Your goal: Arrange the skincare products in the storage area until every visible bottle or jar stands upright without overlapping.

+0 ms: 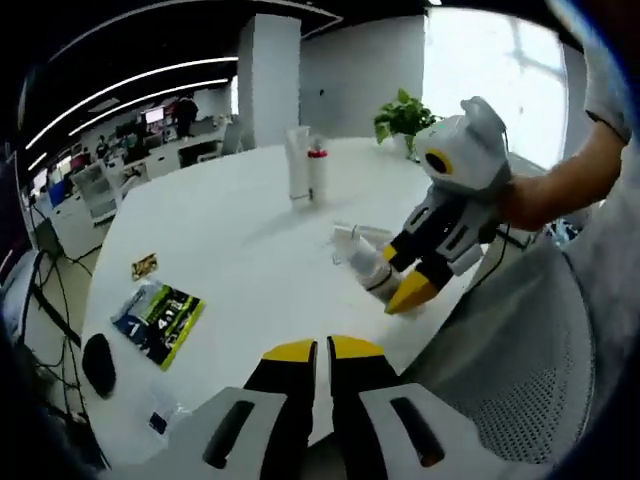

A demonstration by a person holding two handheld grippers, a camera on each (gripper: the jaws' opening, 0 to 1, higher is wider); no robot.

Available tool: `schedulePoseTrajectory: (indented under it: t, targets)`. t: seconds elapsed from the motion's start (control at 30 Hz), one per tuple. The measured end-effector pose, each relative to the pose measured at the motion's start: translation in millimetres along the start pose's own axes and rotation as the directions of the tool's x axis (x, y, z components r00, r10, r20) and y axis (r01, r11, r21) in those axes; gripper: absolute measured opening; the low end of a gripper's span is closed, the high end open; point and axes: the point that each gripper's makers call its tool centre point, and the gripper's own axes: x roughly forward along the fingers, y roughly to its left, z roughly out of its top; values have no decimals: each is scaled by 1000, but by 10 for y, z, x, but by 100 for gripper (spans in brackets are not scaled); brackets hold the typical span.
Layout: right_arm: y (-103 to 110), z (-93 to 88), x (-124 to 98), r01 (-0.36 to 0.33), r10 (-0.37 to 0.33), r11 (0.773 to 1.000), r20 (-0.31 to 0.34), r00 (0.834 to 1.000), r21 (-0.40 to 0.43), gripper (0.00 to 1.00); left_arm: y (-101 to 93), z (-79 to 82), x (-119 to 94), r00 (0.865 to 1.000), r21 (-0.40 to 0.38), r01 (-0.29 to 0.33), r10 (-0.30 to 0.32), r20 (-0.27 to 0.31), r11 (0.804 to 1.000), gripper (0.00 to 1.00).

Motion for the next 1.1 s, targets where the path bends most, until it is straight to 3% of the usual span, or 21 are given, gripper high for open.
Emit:
schedulePoseTrajectory:
  t: [0.1, 0.2, 0.37, 0.67, 1.1]
  targets:
    - [-58, 67, -57, 3, -5, 999, 39, 999, 32, 13, -2, -106, 56, 998, 54, -22, 25, -52, 998, 0]
    - [-125, 136, -116, 14, -18, 998, 83, 996, 55, 13, -82, -147, 121, 997, 183, -5, 20, -80, 983, 0]
    - [-246, 237, -224, 28, -51, 991, 174, 983, 132, 13, -10, -150, 96, 996, 156, -33, 45, -76, 987, 0]
    - [-572, 439, -339, 73, -115, 982, 242, 964, 177, 14, 11, -187, 98, 995, 157, -43, 56, -84, 987, 0]
    - [-1059, 739, -466, 133, -221, 953, 324, 920, 272, 14, 66, -202, 80, 995, 121, -58, 67, -71, 991, 0]
